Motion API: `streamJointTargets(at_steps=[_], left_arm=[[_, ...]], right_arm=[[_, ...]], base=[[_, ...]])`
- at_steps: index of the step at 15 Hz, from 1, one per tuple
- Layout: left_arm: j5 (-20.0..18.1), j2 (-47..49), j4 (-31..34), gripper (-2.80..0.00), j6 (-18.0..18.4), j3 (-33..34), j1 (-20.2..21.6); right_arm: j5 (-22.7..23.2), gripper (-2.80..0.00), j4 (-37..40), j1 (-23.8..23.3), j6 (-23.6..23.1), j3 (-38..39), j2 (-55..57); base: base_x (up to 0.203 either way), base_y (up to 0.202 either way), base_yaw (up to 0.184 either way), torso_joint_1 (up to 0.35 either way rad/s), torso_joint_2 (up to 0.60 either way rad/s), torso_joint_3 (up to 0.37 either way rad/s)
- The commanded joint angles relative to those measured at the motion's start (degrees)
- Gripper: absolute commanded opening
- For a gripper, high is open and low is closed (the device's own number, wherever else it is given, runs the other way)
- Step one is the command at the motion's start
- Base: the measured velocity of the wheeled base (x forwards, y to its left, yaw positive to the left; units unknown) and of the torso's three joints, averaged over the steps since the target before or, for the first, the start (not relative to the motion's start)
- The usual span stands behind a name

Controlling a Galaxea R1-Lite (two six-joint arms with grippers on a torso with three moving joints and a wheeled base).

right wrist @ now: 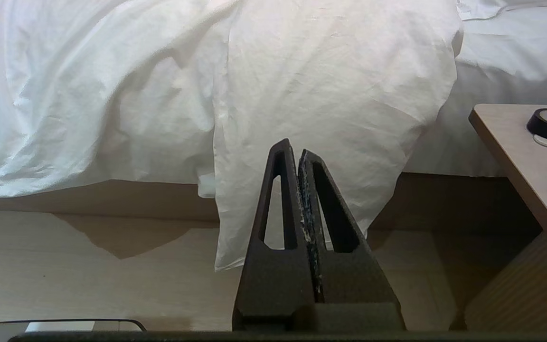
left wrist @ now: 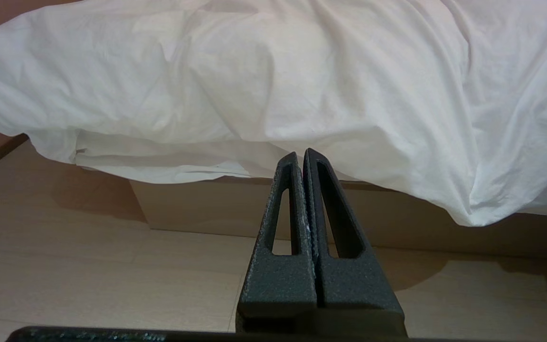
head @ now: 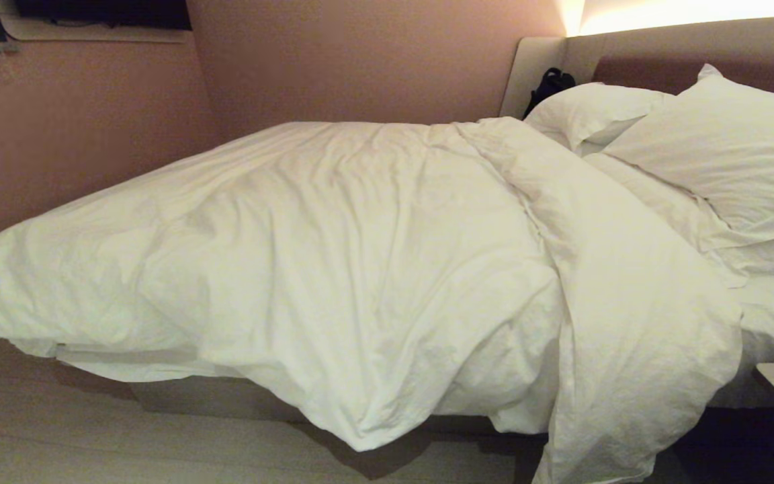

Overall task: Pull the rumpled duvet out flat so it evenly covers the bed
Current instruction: Flatten the corners of the folded blanket

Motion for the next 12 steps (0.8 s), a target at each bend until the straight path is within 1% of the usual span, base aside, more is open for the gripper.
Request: streamJointTargets(at_steps=[1,8,12], left_arm=[[0.02,0.0,-0.06,-2.8,0.0,0.0,0.0],[-0.38,0.0,-0.04,-2.8,0.13,0.0,0.02],[0.11,0.0,-0.06,-2.8,-1.14,0.0,0.0]], right_arm=[[0.01,-2.8,0.0,0.02,-0.03,-0.02,-0.02],[0.01,-2.8,0.0,0.02,-0.03,-0.02,-0.02],[0.01,-2.8,0.0,0.02,-0.03,0.06,-0.02]], base=[[0.0,0.0,0.0,0.0,0.0,0.0],[0.0,0.0,0.0,0.0,0.0,0.0],[0.0,0.0,0.0,0.0,0.0,0.0]])
